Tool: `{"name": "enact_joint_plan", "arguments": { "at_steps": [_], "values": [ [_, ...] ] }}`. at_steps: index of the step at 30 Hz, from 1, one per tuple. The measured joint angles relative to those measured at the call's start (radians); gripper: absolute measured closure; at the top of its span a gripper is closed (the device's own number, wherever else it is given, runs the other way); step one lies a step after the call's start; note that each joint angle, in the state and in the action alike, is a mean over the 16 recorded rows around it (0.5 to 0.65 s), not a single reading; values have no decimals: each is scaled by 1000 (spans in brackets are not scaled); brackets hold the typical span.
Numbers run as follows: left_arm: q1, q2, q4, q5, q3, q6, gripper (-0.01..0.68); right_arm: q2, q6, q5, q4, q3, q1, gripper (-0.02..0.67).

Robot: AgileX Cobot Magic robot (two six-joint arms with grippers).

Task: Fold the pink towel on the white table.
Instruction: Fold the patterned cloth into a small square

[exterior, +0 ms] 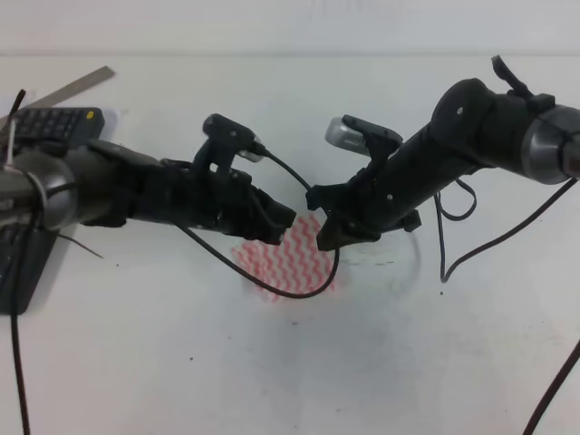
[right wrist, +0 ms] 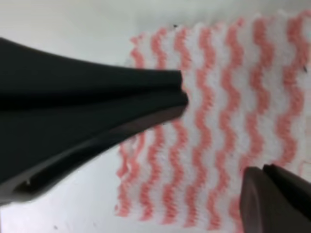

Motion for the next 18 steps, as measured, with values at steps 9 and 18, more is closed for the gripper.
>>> {"name": "enact_joint_plan", "arguments": {
  "at_steps": [9,18],
  "values": [
    [-29,28,17,-44,0,-19,675,29,-1,42,-15,1,2,665],
    [-29,47,22,-41,0,-27,675,48,-2,71,-9,1,3,666]
  ]
}}
